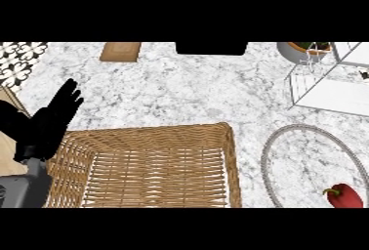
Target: Pick the eggplant from the placemat and place it in the tiered shelf
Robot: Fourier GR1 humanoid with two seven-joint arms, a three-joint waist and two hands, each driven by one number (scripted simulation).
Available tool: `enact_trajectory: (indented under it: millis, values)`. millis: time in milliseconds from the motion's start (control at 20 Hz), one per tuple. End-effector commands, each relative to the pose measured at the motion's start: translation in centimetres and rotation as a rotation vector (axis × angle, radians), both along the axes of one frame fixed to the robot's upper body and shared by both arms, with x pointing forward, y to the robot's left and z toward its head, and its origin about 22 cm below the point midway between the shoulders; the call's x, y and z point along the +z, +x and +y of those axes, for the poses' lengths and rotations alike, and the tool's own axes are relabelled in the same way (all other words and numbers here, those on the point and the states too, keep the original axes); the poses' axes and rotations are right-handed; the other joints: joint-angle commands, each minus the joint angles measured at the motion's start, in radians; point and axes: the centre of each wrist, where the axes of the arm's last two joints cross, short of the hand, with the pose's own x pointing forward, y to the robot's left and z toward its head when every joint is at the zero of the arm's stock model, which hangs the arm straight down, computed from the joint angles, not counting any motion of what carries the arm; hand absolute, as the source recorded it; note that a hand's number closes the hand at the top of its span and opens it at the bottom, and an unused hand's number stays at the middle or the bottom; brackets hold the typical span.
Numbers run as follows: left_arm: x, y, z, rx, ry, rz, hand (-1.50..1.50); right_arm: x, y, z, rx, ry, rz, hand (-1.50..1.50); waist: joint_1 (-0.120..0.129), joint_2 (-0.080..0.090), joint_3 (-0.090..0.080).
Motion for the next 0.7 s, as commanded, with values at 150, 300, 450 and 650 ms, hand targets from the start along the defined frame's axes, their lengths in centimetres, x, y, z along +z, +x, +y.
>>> enact_trajectory:
  millis: [150, 300, 450, 650]
  values:
    - [-5.6, -1.1, -1.0, 0.006, -0.052, 0.242, 0.0, -1.4, 2.5, -1.3, -0.026, -0.037, -0.001, 1.5, 0.013, 0.028, -0.025]
    - [-6.6, -2.5, 0.1, 0.028, -0.035, 0.264, 0.0, -1.9, 2.8, -2.4, -0.029, -0.039, 0.005, 1.5, 0.014, 0.024, -0.025]
    - [-6.7, -2.6, -0.6, 0.0, -0.047, 0.254, 0.0, -2.6, 3.8, -2.8, -0.042, -0.038, -0.005, 1.5, 0.021, 0.025, -0.025]
    - [-6.4, -1.9, -0.7, 0.009, -0.044, 0.249, 0.0, -3.4, 5.1, -2.5, 0.002, -0.031, -0.037, 1.5, 0.016, 0.026, -0.024]
